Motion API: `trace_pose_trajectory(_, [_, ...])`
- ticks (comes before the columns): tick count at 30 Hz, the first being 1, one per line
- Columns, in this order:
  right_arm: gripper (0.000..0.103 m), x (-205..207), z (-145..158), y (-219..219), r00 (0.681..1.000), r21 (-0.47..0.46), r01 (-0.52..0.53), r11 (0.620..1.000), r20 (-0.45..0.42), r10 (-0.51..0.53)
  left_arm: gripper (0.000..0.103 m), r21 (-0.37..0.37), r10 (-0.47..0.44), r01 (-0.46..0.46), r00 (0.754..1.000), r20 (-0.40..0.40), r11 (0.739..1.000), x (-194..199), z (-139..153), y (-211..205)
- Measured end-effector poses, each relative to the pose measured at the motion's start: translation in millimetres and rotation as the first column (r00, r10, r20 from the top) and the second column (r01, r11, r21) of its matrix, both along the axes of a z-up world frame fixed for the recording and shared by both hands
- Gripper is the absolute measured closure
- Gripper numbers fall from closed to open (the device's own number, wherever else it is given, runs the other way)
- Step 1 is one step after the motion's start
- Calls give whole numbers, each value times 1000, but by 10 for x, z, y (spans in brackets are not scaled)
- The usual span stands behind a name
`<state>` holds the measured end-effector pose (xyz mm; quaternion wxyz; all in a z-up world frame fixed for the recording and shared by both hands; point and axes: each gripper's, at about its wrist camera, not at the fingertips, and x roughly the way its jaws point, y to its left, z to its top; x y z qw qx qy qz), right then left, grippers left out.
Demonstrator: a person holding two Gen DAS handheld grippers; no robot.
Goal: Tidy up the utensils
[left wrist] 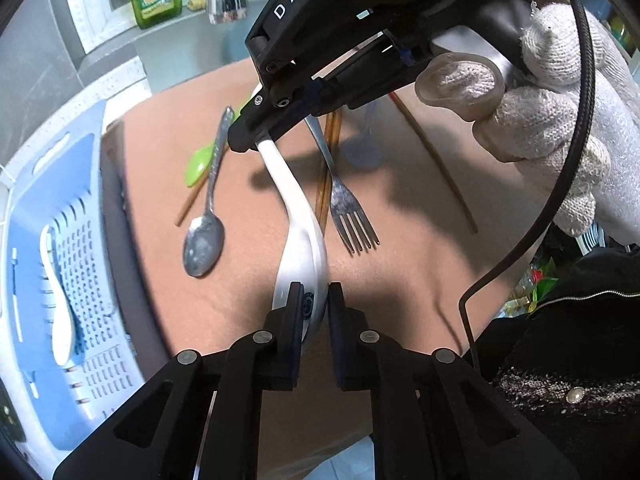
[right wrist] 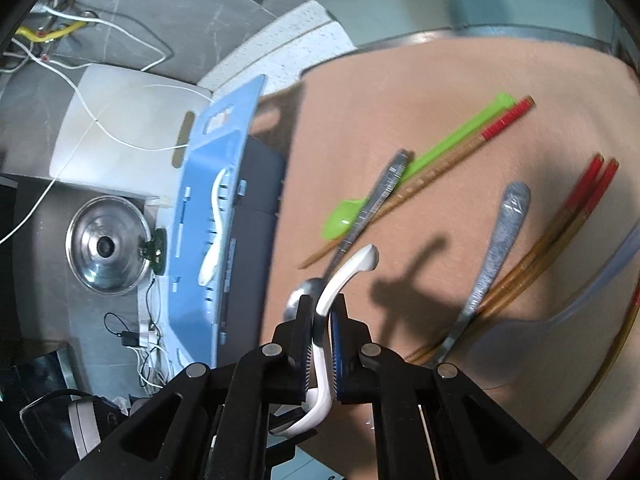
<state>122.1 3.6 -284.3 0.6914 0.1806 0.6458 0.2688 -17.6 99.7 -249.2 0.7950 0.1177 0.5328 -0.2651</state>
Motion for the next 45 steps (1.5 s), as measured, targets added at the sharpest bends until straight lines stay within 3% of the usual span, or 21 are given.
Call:
trace_pose_trajectory(3, [97,16,93,103,1000,25,-11,1000,-4,11,98,1,10,-10,1000,19,1000,6,88,85])
trace_pose_trajectory(9, [97,46,184,437,999,69,-41,997,-6,42,98,6,76,-76,995,68,997,58,284,424])
trace_pose_trajectory(18, [96,49,305,842,993,59,-119,991,21,117,98,-34,124,-122,991,44,992,106,272,713])
trace_pose_trajectory(22, [97,100,211,698,993,37,-116,993,-5,116,98,-10,90,-89,995,36,996,141,186,607])
trace_pose_trajectory(26, [97,142,74,377,996,26,-78,997,-47,79,87,1,56,-56,998,30,998,167,108,445])
trace_pose_trajectory(32, [97,181,-246,-75,993,1,-15,1000,-117,15,86,13,24,-24,999,-22,1000,254,-68,197])
trace_pose_trajectory(34, [97,196,-322,-158,990,9,4,1000,-138,-3,81,15,12,-11,999,-40,1000,264,-126,111])
trace_pose_trajectory(37, [96,212,-389,-205,988,10,16,1000,-152,-14,65,10,-24,24,998,-51,1000,207,-164,-12])
trace_pose_trajectory(43, [96,256,-447,-184,986,7,26,1000,-165,-25,63,96,-74,78,996,-45,992,121,-347,-176])
trace_pose_trajectory(45, [96,255,-459,-168,986,2,28,1000,-162,-27,70,100,-68,69,998,-18,993,119,-364,-174])
